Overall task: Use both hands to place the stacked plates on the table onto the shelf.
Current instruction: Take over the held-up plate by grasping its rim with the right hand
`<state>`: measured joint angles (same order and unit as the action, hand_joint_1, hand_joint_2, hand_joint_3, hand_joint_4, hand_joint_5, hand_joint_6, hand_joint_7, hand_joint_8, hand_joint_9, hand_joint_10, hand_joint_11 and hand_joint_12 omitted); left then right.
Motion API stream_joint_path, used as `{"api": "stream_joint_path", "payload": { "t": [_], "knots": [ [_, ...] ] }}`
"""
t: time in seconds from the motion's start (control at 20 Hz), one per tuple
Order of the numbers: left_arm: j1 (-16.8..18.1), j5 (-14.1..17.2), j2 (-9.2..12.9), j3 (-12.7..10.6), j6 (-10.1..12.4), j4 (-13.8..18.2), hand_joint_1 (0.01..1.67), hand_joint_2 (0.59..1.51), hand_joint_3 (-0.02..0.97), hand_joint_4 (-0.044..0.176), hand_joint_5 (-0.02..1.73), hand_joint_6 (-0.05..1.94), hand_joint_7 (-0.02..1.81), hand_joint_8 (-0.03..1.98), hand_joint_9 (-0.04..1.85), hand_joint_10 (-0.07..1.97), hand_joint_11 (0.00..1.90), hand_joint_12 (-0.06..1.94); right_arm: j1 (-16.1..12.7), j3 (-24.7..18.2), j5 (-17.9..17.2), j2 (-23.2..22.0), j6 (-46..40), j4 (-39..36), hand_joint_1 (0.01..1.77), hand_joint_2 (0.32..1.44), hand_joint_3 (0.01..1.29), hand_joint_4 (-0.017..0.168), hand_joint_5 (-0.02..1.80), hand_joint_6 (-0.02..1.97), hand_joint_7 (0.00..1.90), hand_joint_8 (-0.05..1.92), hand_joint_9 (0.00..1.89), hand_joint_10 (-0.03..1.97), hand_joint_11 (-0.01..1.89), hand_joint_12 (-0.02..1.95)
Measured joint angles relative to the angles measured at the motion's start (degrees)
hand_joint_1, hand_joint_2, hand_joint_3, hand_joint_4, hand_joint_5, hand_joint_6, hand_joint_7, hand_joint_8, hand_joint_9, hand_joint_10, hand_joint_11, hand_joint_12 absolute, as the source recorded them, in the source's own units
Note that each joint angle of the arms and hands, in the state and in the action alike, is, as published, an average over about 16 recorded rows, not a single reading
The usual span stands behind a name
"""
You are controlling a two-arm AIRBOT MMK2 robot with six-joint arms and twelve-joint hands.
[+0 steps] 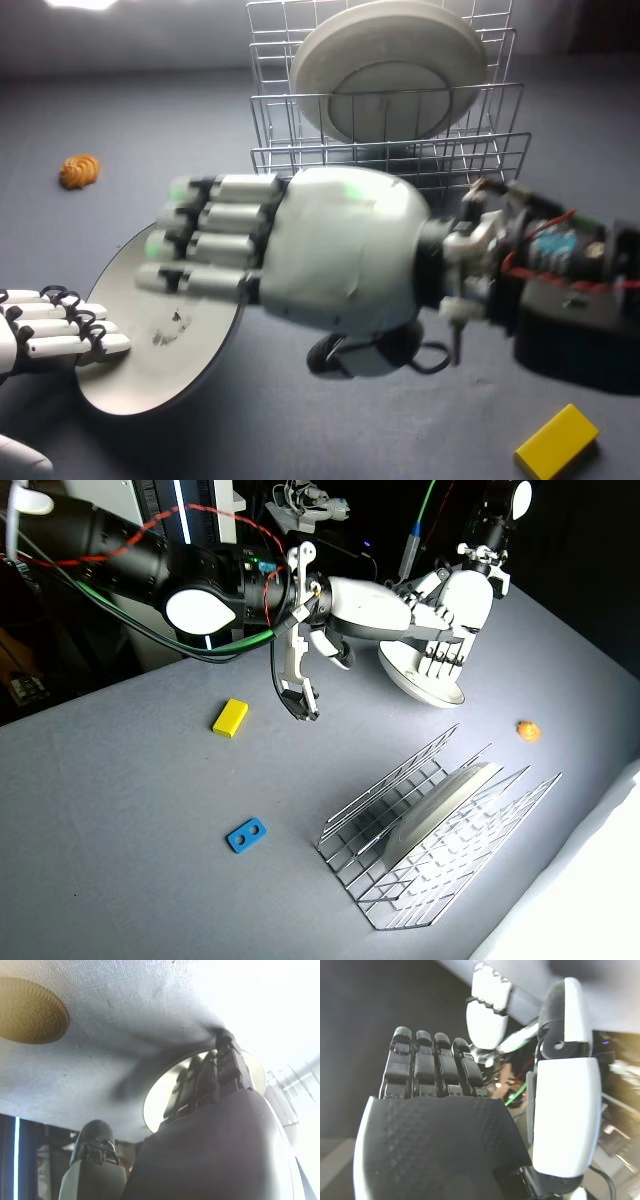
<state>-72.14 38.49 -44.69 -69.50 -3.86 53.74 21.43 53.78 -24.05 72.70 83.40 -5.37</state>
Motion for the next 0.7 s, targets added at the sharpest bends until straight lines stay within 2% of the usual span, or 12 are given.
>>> {"api": "stream_joint_path", "payload": {
  "t": [0.4, 0.7],
  "knots": [
    [-0.11, -0.14, 0.11, 0.18, 0.13, -0.18, 0.02, 1.150, 0.020, -0.009, -0.01, -0.04, -0.01, -0.01, -0.03, -0.06, 0.02, 0.02, 3.34, 6.45, -2.40, 9.35, 6.72, 0.55, 1.00, 0.98, 0.01, 0.004, 0.04, 0.02, 0.03, 0.02, 0.02, 0.01, 0.02, 0.05],
    [-0.11, -0.13, 0.11, 0.18, 0.13, -0.18, 0.02, 1.152, 0.020, -0.009, -0.01, -0.04, -0.01, -0.01, -0.03, -0.06, 0.02, 0.02, 3.82, 13.04, -3.88, 15.94, 9.08, 2.10, 1.09, 1.02, 0.01, 0.004, 0.19, 0.02, 0.16, 0.02, 0.14, 0.01, 0.02, 0.38]
  ]
}}
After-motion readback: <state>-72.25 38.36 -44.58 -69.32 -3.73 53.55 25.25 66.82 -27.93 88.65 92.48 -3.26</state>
